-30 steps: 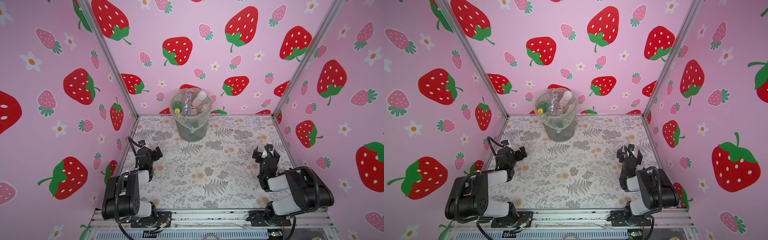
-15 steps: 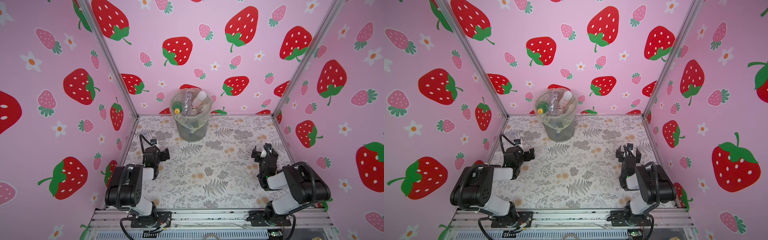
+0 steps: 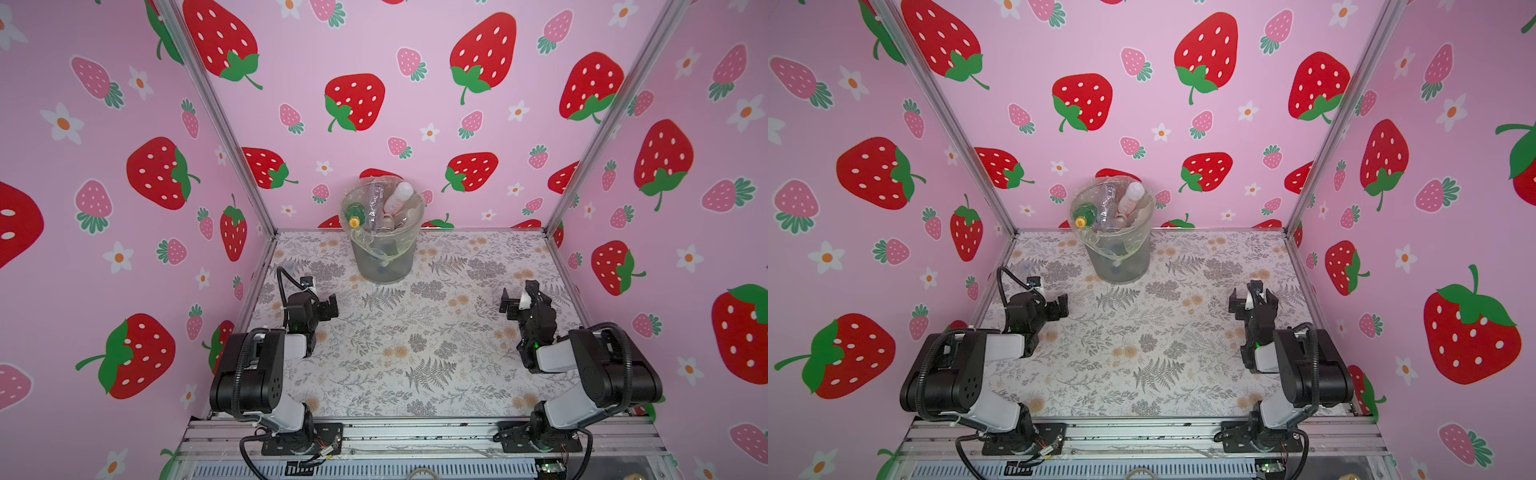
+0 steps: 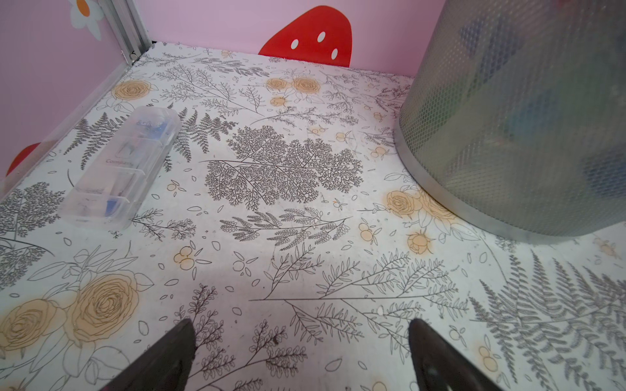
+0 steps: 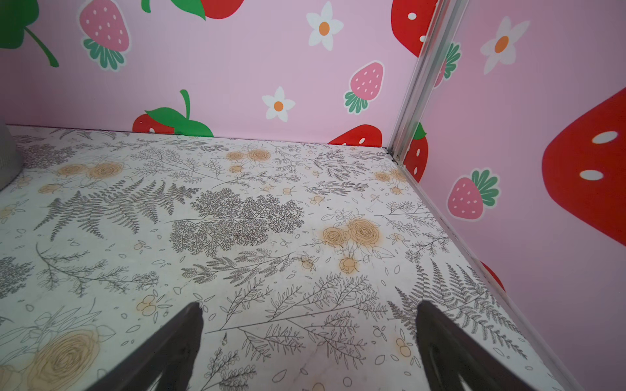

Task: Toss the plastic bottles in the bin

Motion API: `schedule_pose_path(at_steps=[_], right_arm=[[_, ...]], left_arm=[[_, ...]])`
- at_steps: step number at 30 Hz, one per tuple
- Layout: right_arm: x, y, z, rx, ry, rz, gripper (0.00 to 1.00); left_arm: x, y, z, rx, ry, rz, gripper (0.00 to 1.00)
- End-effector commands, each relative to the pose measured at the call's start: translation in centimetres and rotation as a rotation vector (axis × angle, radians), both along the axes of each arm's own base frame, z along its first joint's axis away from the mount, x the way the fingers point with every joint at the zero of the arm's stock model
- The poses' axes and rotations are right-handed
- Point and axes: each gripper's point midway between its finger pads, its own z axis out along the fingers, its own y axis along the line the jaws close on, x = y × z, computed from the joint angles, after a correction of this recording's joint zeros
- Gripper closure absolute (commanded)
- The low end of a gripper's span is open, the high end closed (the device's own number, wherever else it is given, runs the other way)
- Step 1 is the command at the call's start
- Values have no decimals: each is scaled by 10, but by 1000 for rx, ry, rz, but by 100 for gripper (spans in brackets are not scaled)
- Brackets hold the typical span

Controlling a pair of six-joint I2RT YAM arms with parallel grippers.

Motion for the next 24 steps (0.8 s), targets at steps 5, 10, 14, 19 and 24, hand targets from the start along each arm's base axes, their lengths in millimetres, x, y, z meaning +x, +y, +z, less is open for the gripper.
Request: schedule_pose_path(at_steps=[5, 10, 14, 19, 24], right_arm=[[3, 2, 2, -13, -6, 21, 1], [3, 3, 3, -13, -7, 21, 1], [3, 2, 3, -13, -7, 20, 1], [5, 2, 1, -14, 4, 21, 1], [3, 2, 2, -15, -4, 20, 1]], left_arm=[[9, -3, 16, 16, -54, -21, 1], [9, -4, 15, 21, -49, -20, 1], [9, -4, 15, 22, -49, -20, 1], [9, -4, 16, 22, -51, -19, 1], [9, -3, 16, 22, -50, -18, 1]])
